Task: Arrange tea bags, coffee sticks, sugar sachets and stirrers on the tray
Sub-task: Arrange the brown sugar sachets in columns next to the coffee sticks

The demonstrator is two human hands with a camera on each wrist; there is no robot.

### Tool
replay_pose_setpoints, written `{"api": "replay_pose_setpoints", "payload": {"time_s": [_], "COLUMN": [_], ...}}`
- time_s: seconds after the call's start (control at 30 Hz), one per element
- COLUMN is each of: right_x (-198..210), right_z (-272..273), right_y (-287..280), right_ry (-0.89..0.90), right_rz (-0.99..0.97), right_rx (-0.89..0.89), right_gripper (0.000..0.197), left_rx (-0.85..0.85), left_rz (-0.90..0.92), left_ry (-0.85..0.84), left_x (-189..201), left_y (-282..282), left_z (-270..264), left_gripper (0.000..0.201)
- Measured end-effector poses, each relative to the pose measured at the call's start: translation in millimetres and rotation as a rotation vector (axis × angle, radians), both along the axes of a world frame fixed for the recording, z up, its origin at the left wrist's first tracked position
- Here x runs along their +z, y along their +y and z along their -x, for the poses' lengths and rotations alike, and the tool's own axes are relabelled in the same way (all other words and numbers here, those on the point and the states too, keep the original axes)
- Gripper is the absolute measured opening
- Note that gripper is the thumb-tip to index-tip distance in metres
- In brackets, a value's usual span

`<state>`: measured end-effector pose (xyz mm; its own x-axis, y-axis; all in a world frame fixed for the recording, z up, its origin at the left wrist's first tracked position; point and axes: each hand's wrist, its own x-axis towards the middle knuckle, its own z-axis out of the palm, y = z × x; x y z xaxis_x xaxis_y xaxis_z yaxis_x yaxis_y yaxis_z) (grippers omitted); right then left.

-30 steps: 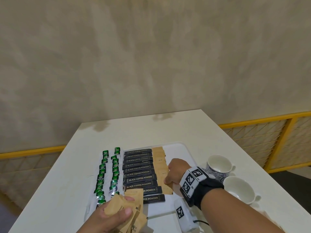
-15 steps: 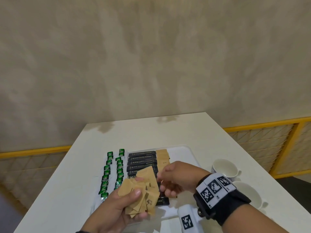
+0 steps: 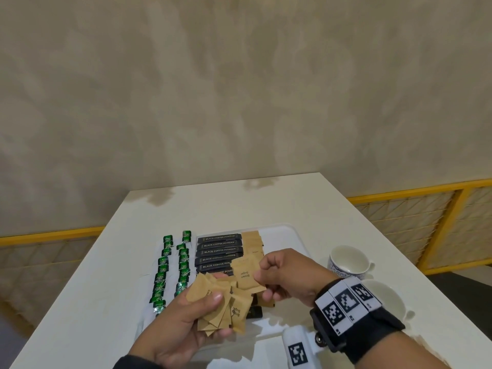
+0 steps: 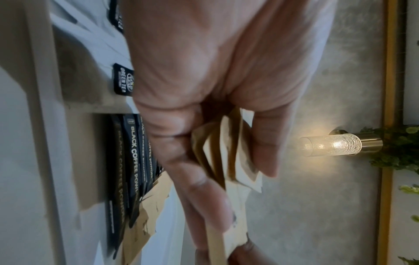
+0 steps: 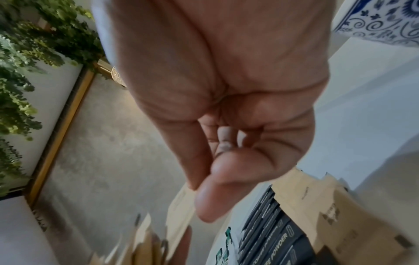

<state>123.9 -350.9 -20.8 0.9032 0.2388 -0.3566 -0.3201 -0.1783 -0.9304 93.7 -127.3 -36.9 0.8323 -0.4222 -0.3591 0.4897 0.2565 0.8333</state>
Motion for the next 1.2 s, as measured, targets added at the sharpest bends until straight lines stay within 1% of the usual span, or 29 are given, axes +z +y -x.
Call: {"api": "replay_pose_setpoints", "payload": {"time_s": [0.13,0.2,0.27,0.33,0.4,0.47,0.53,0.6,0.67,0.73,0.83,0.93,1.0,1.07,1.13,1.2], "right_x": [0,0,-1,0,2,6,7,6,5,4,4,2,1,-1,-3,-5], "right_z": [5,7,8,8,8,7,3,0,-2,-2,-2,-3,-4,-8,-11,-11], "right_y": [6,10,11,10,7,2,-3,-9,-16,-21,-21,-11,-3,3,8,11], "right_ry": [0.010,0.013,0.012,0.021,0.035,0.016,-0.043,-0.122,-0.173,-0.172,-0.145,-0.194,-0.220,-0.231,-0.229,-0.214], "right_rz": [-0.031,-0.027,-0.008,-0.035,-0.086,-0.104,-0.019,0.173,0.364,0.534,0.774,0.979,1.032,1.033,1.021,0.969], "right_rx": [0.026,0.080,0.095,0.057,0.000,-0.081,-0.148,-0.189,-0.182,-0.096,0.114,0.285,0.335,0.340,0.314,0.260], "right_gripper": [0.016,0.011,0.018,0.014,0.023,0.028,0.026,0.018,0.010,0.009,0.011,0.016,0.022,0.023,0.023,0.025], "left_rx": [-0.032,-0.055,-0.064,-0.061,-0.051,-0.034,-0.018,-0.012,-0.006,0.006,0.018,0.017,0.006,-0.005,-0.009,-0.015], "left_rz": [-0.026,-0.036,-0.045,-0.048,-0.051,-0.057,-0.059,-0.058,-0.060,-0.060,-0.059,-0.067,-0.070,-0.068,-0.059,-0.057], "left_ry": [-0.029,-0.037,-0.047,-0.048,-0.049,-0.047,-0.047,-0.050,-0.053,-0.050,-0.043,-0.041,-0.044,-0.043,-0.036,-0.027], "left_x": [1,1,2,1,1,-1,-2,-3,-2,-3,-5,-8,-8,-8,-8,-9], "left_y": [-2,-3,-3,-2,0,3,7,9,11,12,14,14,14,14,16,18], "left_z": [2,3,4,4,4,3,2,2,1,1,1,0,0,0,0,-1], "left_gripper": [0.025,0.028,0.029,0.029,0.030,0.035,0.038,0.039,0.039,0.039,0.041,0.042,0.042,0.043,0.047,0.048]}}
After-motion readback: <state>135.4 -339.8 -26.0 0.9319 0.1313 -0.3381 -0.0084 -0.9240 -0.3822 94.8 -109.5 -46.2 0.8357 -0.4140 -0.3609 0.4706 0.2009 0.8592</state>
